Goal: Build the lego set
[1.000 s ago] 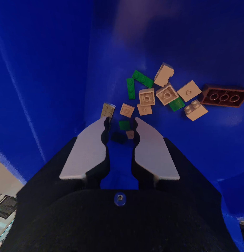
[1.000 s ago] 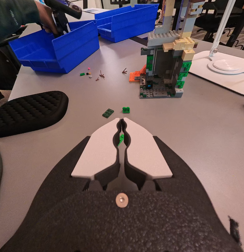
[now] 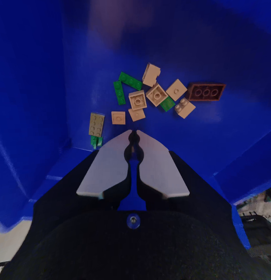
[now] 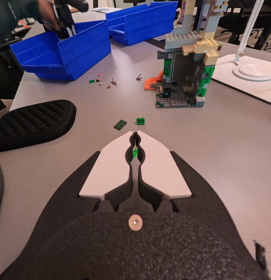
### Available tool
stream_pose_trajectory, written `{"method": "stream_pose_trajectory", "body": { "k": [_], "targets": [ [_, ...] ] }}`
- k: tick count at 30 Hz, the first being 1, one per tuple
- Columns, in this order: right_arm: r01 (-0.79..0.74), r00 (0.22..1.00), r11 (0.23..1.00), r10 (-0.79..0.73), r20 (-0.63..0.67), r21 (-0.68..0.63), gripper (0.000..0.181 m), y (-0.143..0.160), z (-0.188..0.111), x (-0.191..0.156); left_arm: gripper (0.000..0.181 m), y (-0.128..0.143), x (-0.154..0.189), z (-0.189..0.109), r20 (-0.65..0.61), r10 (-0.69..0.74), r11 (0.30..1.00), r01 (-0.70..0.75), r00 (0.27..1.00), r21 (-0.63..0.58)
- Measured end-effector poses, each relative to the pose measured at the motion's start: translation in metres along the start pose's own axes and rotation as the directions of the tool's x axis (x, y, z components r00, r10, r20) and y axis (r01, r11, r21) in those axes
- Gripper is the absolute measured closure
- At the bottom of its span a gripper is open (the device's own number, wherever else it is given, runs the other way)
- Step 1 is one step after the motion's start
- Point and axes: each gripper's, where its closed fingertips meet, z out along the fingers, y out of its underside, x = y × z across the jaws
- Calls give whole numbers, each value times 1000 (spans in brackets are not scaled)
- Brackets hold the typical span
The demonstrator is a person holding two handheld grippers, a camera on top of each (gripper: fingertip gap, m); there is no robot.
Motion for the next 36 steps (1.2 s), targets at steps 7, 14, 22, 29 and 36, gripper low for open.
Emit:
{"method": "stream_pose_trajectory", "body": {
  "k": [7,14,22,29,36],
  "targets": [
    [2,1000,1000,-2,10,-9,181,2,2,-2,181,0,-13,-31,75,-44,995,37,996,87],
    [-4,1000,1000,4,6,-11,181,2,2,-1,159,-5,-20,-24,110,-52,994,41,993,97],
    [-8,1000,1000,9,3,-21,181,5,3,0,158,19,-48,-11,245,60,985,-18,968,-173],
    [-21,1000,999,21,0,-24,181,6,4,2,159,29,-54,6,205,121,947,-51,971,-319],
    [-29,1000,999,29,-3,-23,181,6,3,4,169,24,-50,4,175,120,959,-69,977,-274]
  ]
}}
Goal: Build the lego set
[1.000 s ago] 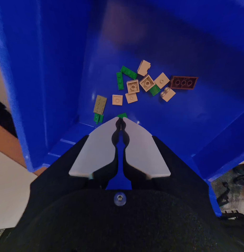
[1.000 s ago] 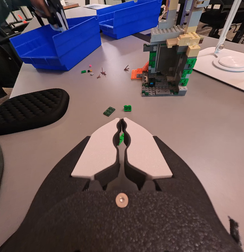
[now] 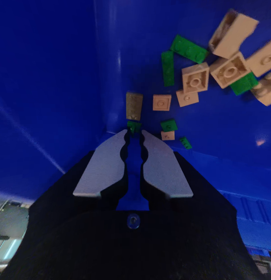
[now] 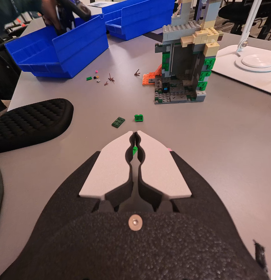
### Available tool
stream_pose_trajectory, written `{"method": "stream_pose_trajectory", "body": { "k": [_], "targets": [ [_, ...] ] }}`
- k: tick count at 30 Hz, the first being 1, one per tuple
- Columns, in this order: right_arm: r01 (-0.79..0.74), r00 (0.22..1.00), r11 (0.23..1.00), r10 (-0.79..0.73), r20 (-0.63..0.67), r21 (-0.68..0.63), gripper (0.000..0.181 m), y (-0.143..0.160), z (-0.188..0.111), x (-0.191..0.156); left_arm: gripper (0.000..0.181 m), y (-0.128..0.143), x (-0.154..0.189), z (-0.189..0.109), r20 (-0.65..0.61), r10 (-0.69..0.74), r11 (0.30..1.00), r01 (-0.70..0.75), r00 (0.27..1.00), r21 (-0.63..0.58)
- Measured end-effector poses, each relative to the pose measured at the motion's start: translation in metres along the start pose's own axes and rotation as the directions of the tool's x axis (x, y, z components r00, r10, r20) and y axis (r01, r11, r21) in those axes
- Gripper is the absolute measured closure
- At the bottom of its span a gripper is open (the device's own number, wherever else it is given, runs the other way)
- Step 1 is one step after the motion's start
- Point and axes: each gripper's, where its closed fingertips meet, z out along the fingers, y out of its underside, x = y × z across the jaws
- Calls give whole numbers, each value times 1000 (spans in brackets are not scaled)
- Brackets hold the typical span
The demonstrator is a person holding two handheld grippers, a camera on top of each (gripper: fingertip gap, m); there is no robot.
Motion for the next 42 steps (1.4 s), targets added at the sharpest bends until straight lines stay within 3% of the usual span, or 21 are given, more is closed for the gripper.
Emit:
{"method": "stream_pose_trajectory", "body": {
  "k": [4,7,10,12,16,18,20,25,28,32,36,42],
  "targets": [
    [1,1000,1000,-1,7,4,181,-1,0,-1,169,-4,13,-34,-32,12,979,-5,999,204],
    [8,1000,1000,-8,15,8,181,-1,-1,-3,176,-16,29,-77,-50,32,901,-7,998,435],
    [19,1000,1000,-19,20,17,181,-4,-1,-6,176,-36,62,-132,-48,125,730,-59,991,681],
    [26,999,999,-26,24,29,181,-7,-3,-9,177,-44,85,-162,-18,184,629,-104,983,770],
    [54,998,997,-56,39,54,181,-16,-3,-19,177,-67,161,-228,27,403,305,-162,915,938],
    [69,996,995,-73,58,73,181,-24,-3,-27,177,-76,205,-261,62,518,123,-146,853,982],
    [89,992,991,-97,81,100,181,-34,-4,-37,177,-83,244,-284,116,602,-17,-133,790,991],
    [161,973,967,-189,132,198,173,-72,-12,-66,177,-106,330,-316,232,739,-232,-85,633,969],
    [202,959,946,-243,143,252,166,-95,-17,-83,177,-131,369,-322,256,763,-263,-76,594,962],
    [279,938,922,-321,128,270,162,-109,-15,-98,177,-175,415,-313,303,738,-215,-216,603,952],
    [361,918,913,-384,98,192,157,-96,-6,-97,177,-207,449,-298,372,715,-163,-376,592,912],
    [436,896,900,-436,81,24,161,-54,2,-81,177,-235,471,-269,409,727,-63,-539,551,840]
  ]
}}
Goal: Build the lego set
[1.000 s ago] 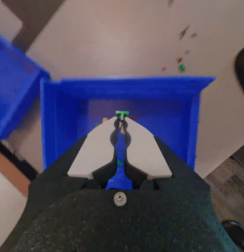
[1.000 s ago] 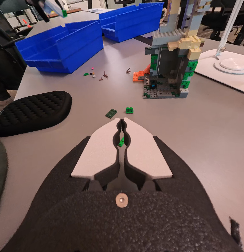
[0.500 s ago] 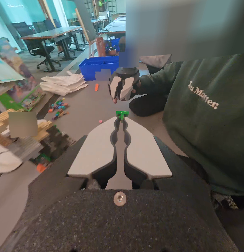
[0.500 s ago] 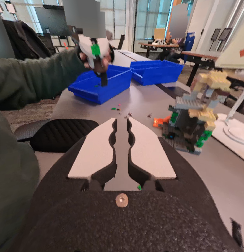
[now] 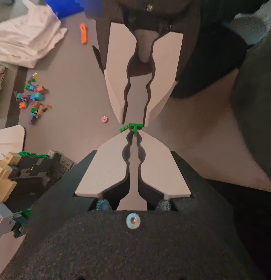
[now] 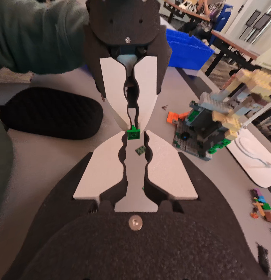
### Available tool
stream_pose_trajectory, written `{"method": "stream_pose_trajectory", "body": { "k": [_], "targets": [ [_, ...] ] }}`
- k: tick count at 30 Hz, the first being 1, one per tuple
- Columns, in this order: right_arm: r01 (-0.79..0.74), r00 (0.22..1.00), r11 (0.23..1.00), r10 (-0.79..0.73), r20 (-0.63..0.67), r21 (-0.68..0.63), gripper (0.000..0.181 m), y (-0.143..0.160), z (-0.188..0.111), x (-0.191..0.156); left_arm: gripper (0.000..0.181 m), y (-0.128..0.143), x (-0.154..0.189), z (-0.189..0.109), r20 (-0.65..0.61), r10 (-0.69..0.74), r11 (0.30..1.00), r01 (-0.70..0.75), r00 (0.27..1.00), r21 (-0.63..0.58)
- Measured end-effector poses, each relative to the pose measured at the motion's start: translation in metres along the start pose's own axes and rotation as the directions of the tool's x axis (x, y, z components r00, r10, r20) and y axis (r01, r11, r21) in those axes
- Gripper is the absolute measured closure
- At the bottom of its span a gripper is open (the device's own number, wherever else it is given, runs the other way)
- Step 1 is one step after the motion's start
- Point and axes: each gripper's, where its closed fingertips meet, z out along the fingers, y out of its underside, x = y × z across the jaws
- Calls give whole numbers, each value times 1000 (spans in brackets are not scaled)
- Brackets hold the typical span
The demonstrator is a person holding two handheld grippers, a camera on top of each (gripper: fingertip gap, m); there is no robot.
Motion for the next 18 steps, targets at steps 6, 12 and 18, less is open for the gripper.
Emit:
{"method": "stream_pose_trajectory", "body": {
  "k": [6,12,18],
  "targets": [
    [18,1000,996,-19,-7,-85,165,33,1,3,177,12,-4,30,-28,53,989,-56,998,-133],
    [89,995,980,-96,-31,-178,165,73,-5,14,172,31,-18,36,-25,-21,990,18,999,-142],
    [87,984,953,-127,-122,-290,165,104,-5,42,176,56,-38,26,89,-160,980,168,983,-102]
  ]
}}
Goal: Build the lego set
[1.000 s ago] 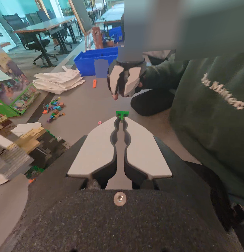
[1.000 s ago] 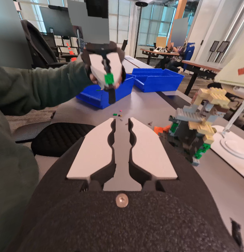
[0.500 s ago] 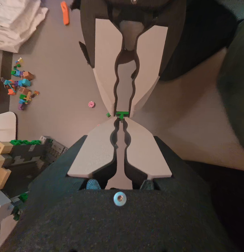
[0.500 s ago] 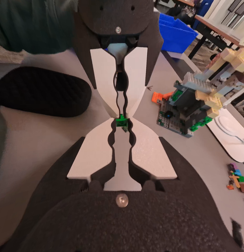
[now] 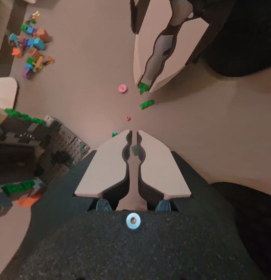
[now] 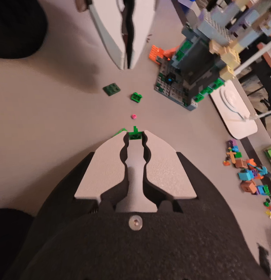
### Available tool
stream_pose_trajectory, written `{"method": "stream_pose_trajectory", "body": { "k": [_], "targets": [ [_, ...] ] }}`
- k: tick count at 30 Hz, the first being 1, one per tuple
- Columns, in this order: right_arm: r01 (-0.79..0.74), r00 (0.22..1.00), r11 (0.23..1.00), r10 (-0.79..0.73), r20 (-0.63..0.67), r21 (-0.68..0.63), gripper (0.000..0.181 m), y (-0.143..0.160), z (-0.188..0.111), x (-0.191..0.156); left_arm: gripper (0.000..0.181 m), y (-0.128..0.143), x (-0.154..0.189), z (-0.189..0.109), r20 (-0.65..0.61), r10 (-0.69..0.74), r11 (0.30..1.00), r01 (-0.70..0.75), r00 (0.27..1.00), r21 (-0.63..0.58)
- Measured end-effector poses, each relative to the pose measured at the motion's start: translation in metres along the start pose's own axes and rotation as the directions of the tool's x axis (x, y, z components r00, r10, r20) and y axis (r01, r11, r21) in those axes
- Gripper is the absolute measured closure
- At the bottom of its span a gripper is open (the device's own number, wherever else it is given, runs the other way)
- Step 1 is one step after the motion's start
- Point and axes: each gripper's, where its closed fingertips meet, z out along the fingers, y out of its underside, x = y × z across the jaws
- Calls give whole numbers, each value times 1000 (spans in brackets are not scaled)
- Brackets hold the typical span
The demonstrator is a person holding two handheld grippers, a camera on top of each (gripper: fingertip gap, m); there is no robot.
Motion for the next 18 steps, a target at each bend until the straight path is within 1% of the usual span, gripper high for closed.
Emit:
{"method": "stream_pose_trajectory", "body": {
  "k": [2,4,6,10,14,18],
  "targets": [
    [-75,997,997,75,-17,15,165,3,5,11,177,6,-5,-4,25,-46,999,46,999,27],
    [-161,987,987,161,-1,21,165,6,13,16,177,12,-10,-5,54,-84,995,81,995,50],
    [-215,976,976,215,13,8,165,8,20,18,177,18,-15,-6,82,-115,992,110,990,68],
    [-201,978,978,204,51,-54,165,16,23,12,177,27,-20,-8,101,-174,981,164,979,100],
    [-196,976,976,204,76,-94,163,24,11,7,176,35,-19,-8,105,-186,979,175,977,104],
    [-160,982,976,173,77,-149,159,34,-1,1,175,37,-19,-2,98,-204,976,194,974,100]
  ]
}}
